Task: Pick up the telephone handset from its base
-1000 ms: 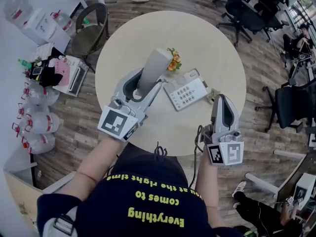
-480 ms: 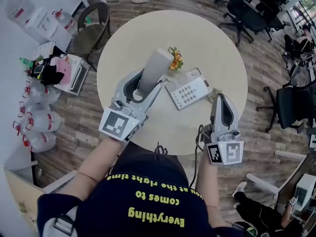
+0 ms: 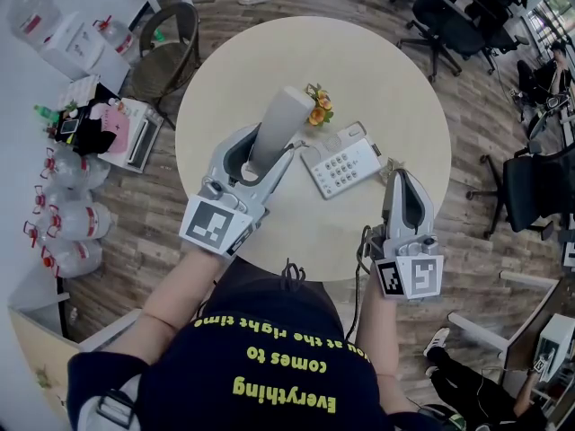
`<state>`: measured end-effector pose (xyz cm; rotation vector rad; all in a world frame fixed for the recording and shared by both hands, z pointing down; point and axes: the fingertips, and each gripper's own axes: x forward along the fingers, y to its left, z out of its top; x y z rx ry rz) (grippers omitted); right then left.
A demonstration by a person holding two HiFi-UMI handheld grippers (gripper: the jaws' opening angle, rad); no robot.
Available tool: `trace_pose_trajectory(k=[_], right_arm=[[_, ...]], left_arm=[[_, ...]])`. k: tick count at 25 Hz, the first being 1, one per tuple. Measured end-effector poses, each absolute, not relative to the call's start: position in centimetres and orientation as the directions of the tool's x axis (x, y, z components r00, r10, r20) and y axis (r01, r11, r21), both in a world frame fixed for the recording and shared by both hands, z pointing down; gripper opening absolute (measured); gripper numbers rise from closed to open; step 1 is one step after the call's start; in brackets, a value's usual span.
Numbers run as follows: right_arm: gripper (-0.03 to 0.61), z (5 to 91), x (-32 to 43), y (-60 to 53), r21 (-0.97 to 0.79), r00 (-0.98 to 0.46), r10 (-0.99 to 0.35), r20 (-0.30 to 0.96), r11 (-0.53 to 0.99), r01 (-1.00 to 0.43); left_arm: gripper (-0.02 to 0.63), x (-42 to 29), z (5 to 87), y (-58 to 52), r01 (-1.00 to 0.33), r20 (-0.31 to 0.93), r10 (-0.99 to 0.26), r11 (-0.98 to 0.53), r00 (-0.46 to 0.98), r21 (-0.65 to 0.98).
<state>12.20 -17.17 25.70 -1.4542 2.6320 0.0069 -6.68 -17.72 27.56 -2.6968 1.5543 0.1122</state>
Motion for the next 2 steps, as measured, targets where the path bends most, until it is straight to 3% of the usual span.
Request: trace_pose_trajectory(k=[2], right_arm=[[0.012, 25.62, 12.06, -17.35, -0.058, -0.526, -0.842, -0.118, 0.535, -0.843]], left_arm=[[0.219, -6.74, 27.54, -17.88, -0.863, -0.078, -0.861, -0.505, 0.502, 0.012]])
